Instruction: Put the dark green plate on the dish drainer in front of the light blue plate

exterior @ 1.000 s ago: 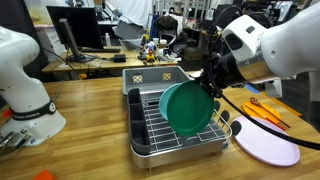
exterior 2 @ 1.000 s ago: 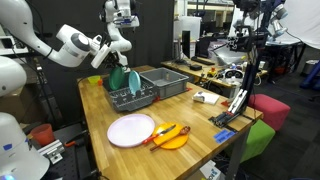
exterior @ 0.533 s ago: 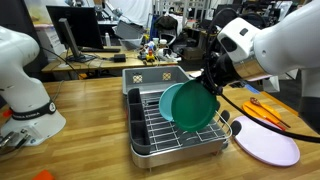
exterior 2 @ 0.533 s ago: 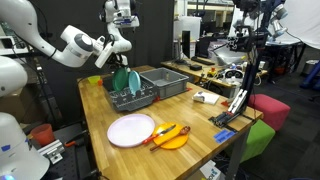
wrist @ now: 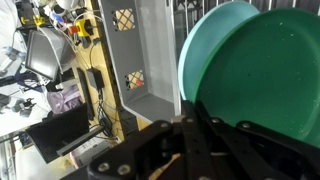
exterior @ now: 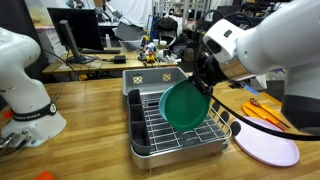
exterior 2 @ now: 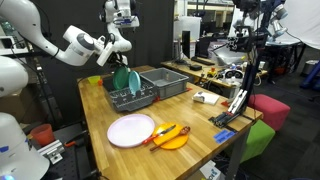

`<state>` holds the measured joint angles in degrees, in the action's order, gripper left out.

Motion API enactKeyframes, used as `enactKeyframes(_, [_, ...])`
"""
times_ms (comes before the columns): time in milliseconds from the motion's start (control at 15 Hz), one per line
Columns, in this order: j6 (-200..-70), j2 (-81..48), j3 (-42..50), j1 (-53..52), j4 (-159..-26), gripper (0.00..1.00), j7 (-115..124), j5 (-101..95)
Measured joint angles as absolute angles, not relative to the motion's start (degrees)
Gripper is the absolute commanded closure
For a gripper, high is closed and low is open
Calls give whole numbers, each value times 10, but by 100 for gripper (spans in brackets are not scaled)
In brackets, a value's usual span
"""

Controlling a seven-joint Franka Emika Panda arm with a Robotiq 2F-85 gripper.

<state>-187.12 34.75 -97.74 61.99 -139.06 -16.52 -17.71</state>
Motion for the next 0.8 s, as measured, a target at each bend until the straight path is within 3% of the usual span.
enactKeyframes(800, [-1832,349,-1023,649,-1354,99,-169,-183])
